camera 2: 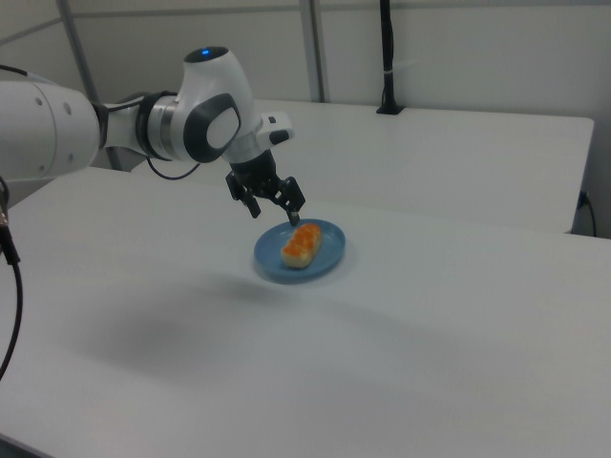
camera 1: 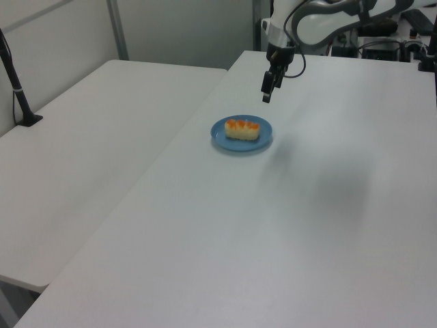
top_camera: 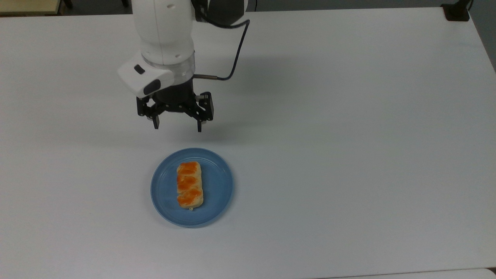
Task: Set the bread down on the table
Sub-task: 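Lower the gripper around the bread roll and close on it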
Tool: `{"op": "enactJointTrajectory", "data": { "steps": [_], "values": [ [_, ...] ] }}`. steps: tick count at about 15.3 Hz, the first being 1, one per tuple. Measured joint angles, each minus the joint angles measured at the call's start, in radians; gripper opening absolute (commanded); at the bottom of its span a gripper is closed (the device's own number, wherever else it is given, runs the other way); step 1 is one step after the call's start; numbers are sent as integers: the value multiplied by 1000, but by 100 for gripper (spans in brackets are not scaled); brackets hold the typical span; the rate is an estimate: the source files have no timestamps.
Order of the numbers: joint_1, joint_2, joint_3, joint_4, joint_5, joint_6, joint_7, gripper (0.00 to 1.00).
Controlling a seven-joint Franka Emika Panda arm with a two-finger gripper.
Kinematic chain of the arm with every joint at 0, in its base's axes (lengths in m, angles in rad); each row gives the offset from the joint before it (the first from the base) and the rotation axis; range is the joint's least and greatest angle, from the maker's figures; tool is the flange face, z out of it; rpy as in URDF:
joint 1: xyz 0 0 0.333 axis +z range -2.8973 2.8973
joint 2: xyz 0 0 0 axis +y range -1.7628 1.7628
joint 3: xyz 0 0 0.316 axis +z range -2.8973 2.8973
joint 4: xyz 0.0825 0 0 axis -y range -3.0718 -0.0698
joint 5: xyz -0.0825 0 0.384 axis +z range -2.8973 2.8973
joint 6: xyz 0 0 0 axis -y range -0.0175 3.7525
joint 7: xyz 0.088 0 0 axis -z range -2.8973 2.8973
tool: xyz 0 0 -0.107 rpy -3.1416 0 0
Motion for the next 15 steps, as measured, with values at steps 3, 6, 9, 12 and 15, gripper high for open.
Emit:
{"op": "enactJointTrajectory", "data": {
  "steps": [3, 6, 9, 12, 15],
  "values": [
    [17, 50, 0, 15, -16, 73, 68, 100],
    [27, 106, 0, 25, -104, 150, 180, 100],
    [28, 156, 0, 29, -150, 209, 246, 100],
    [30, 191, 0, 44, -152, 244, 285, 100],
    [34, 230, 0, 82, -152, 253, 337, 98]
  ]
}}
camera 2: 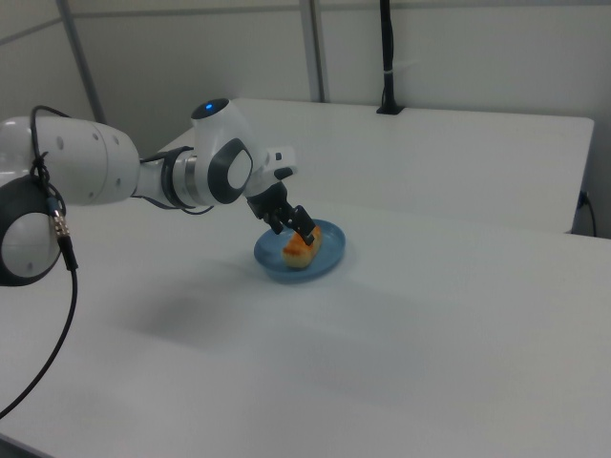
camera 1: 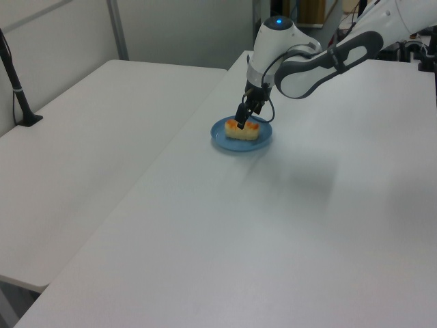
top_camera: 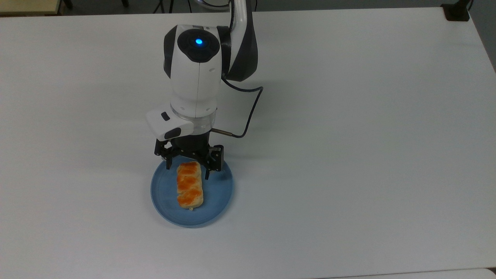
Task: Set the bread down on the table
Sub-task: 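Lower the gripper around the bread roll and close on it, then lift the bread roll off the plate and carry it away from the plate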
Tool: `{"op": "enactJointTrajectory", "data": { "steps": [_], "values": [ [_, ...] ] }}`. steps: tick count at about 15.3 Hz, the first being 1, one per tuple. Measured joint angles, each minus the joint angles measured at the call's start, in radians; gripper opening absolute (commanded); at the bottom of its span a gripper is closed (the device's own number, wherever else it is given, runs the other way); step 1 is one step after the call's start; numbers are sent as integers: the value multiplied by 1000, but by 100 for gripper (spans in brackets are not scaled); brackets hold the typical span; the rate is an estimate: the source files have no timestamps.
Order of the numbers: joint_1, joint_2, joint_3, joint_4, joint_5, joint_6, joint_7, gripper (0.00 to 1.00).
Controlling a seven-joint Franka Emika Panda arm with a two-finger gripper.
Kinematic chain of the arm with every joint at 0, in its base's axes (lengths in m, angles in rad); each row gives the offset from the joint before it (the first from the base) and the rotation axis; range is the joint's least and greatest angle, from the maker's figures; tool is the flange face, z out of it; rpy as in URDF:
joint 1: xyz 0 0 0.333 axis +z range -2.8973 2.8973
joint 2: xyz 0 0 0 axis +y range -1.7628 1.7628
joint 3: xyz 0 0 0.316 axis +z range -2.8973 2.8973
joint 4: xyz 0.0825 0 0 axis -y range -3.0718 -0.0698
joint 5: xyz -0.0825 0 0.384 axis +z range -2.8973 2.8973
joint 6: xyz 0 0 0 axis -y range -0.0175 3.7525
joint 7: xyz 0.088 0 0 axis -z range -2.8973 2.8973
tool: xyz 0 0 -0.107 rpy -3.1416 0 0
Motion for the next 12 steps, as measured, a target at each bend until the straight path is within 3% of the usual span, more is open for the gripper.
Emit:
{"op": "enactJointTrajectory", "data": {
  "steps": [3, 6, 12],
  "values": [
    [1, 44, 0, 26, 0, 24, 8, 76],
    [2, 71, 0, 37, -15, 35, 10, 47],
    [-2, 54, -1, 68, -31, 33, 8, 47]
  ]
}}
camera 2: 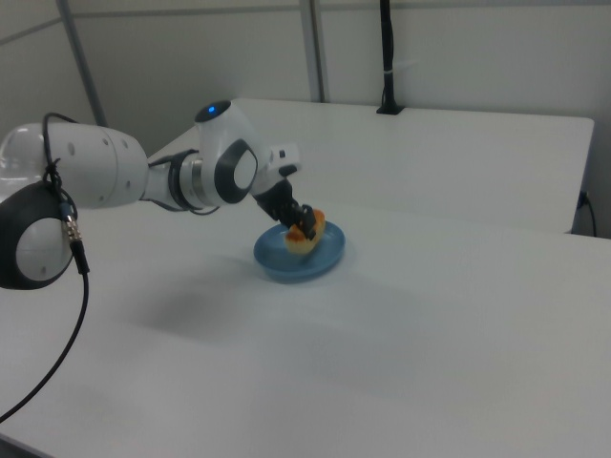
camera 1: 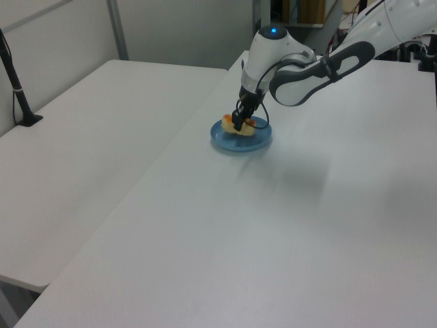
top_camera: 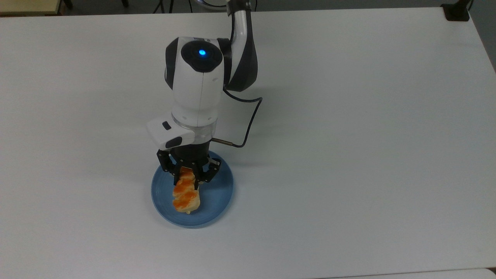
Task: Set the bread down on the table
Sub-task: 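Lift the bread roll off the plate and carry it away from the plate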
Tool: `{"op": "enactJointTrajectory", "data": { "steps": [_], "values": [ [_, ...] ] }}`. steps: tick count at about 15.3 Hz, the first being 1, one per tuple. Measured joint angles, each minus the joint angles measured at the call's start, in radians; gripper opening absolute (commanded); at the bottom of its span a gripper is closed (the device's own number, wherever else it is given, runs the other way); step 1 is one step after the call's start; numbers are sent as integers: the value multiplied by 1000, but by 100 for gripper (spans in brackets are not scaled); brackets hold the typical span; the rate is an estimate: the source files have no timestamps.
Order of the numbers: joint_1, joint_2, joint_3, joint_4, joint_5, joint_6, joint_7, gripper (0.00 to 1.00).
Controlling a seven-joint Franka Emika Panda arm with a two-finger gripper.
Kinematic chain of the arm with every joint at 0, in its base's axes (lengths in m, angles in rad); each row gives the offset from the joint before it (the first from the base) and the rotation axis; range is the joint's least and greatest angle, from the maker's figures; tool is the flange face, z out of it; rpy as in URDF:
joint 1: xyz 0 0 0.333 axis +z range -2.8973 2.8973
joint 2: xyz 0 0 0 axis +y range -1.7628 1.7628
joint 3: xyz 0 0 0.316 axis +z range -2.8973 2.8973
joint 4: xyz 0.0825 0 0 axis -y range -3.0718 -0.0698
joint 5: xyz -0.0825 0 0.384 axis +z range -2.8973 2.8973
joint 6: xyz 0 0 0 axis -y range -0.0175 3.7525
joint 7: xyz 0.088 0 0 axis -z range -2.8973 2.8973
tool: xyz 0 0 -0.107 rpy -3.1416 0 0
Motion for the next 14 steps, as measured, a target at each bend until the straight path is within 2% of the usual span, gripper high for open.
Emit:
{"op": "enactJointTrajectory", "data": {
  "steps": [2, 7, 11, 14],
  "values": [
    [-3, -51, -2, 2, 0, -73, -23, 47],
    [-42, -255, -4, -37, 6, -364, -162, 47],
    [-137, -411, -6, -114, 14, -554, -391, 47],
    [-235, -513, -13, -224, 28, -599, -606, 47]
  ]
}}
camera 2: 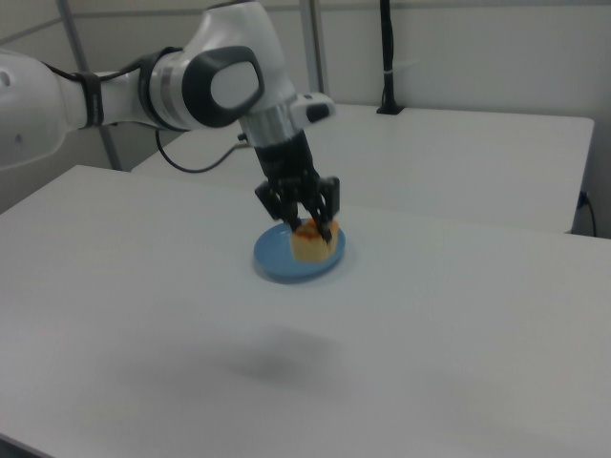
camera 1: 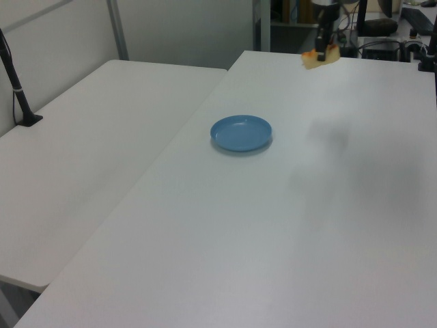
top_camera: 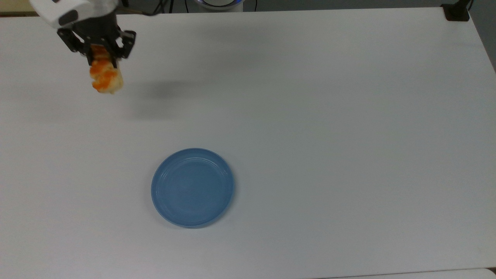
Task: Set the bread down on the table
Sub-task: 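Lift the bread roll off the plate and carry it away from the plate, then lower the bread roll onto the bare table and open the gripper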
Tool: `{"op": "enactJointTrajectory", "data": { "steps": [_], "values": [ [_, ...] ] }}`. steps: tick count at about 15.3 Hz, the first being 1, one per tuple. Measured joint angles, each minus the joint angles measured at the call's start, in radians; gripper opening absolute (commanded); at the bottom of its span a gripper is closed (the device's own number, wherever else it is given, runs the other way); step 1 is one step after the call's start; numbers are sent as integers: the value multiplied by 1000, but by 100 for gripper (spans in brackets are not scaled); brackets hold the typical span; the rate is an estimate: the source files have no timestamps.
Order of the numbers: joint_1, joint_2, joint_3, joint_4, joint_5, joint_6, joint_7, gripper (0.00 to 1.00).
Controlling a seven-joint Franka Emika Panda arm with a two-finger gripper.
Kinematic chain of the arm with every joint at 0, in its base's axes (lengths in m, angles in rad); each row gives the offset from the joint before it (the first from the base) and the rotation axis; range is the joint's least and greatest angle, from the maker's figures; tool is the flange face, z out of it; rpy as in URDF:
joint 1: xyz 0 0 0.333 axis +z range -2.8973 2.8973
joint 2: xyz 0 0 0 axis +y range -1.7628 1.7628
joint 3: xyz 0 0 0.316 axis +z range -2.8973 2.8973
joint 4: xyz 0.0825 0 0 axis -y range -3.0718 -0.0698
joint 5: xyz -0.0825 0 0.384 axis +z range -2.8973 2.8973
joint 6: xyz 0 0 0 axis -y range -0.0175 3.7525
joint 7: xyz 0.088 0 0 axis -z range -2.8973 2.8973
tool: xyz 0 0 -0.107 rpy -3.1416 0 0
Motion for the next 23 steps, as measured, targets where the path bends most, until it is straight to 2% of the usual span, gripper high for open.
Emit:
{"op": "enactJointTrajectory", "data": {
  "steps": [3, 8, 10, 12, 14, 19, 21, 22, 23],
  "values": [
    [-99, -35, -4, -66, 51, -40, -156, 47],
    [-245, -31, -9, -163, 58, -43, -353, 47],
    [-299, -28, -11, -204, 58, -9, -393, 47],
    [-341, -23, -13, -261, 63, 122, -399, 47],
    [-348, -13, -13, -305, 71, 229, -379, 46],
    [-344, 76, -12, -386, 74, 487, -216, 48],
    [-338, 133, -10, -386, 73, 570, -162, 92],
    [-339, 136, -10, -384, 74, 573, -154, 100],
    [-339, 135, -10, -382, 74, 573, -149, 100]
  ]
}}
